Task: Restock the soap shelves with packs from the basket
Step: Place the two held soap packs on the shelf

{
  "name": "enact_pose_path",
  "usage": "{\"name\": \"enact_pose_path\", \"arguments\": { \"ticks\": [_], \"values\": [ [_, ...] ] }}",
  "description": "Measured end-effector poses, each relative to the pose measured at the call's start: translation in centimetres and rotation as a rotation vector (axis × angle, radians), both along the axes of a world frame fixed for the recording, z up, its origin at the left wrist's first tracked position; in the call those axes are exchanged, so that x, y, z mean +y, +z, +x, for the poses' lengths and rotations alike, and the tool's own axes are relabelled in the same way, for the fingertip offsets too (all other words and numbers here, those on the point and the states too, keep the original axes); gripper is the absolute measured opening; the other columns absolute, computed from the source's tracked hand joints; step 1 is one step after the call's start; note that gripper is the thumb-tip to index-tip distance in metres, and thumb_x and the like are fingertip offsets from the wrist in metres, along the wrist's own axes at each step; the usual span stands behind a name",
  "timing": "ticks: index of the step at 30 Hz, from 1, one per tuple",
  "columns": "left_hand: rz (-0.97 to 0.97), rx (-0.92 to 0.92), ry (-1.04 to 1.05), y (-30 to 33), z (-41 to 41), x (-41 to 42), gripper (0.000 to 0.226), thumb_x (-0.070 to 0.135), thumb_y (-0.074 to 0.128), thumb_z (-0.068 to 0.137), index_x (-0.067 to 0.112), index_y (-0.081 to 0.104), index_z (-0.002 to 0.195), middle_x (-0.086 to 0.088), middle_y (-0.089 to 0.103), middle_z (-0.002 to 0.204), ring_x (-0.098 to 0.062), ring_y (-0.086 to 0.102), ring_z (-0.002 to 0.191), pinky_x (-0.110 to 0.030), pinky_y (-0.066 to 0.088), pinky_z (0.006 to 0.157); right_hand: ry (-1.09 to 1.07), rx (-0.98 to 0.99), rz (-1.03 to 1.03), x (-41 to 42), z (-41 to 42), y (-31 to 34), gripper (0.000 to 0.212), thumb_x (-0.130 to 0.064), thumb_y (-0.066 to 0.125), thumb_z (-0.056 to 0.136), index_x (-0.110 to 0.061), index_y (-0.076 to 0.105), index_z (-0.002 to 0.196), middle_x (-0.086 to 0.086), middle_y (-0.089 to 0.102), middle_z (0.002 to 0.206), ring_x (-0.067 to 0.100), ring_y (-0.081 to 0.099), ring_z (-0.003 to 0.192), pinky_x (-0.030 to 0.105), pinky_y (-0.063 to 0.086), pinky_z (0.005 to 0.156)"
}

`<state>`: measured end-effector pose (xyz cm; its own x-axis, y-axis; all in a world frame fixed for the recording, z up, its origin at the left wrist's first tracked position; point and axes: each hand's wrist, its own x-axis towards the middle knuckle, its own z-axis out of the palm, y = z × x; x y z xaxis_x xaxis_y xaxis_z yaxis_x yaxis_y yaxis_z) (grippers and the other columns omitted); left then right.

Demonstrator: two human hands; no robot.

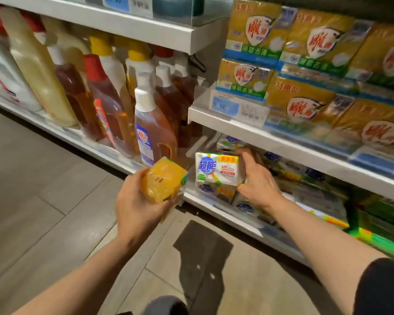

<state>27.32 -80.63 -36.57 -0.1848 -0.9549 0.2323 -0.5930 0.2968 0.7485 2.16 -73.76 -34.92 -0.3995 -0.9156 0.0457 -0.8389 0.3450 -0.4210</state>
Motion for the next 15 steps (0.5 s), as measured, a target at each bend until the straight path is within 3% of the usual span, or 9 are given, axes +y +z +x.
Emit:
{"name": "enact_pose_path", "arguments": {
  "ticks": [4,7,11,15],
  "values": [
    [0.036,0.019,-0.021,-0.8,-1.2,0.3,0.092,0.064,0.063,0.042,0.022,0.057,0.123,0.009,0.053,0.105,-0.008,0.048,0.093,-0.025,0.037,0.077,0.094,-0.081,0.063,0.5,-0.5,0.5,0.082,-0.039,0.087,0.061,-0.027,0.034,0.124,0.0,0.055,0.113,0.023,0.057,0.098,0.034,0.048,0.079],
    [0.053,0.025,-0.038,-1.1,-2.1,0.7,0.089,0.06,0.065,0.044,0.021,0.056,0.123,0.011,0.05,0.104,-0.008,0.046,0.093,-0.026,0.037,0.078,0.117,-0.003,0.121,0.8,-0.5,0.0,0.062,-0.049,0.079,0.069,-0.029,0.037,0.11,-0.004,0.054,0.106,0.02,0.055,0.096,0.033,0.042,0.072],
    [0.059,0.005,-0.075,-1.9,-2.6,1.2,0.086,0.058,0.069,0.048,0.021,0.054,0.125,0.01,0.051,0.106,-0.008,0.047,0.095,-0.026,0.038,0.078,0.061,-0.029,0.056,0.8,-0.2,-0.4,0.05,-0.04,0.076,0.077,-0.029,0.039,0.107,0.0,0.057,0.111,0.022,0.056,0.098,0.036,0.047,0.077],
    [0.073,-0.001,-0.051,-2.0,-2.8,1.4,0.085,0.048,0.07,0.049,0.019,0.054,0.127,0.003,0.057,0.111,-0.008,0.046,0.095,-0.026,0.037,0.079,-0.051,-0.084,0.036,0.4,-0.4,-0.1,0.049,-0.039,0.074,0.08,-0.016,0.047,0.114,0.004,0.055,0.11,0.021,0.051,0.097,0.031,0.039,0.076]
  ]
}}
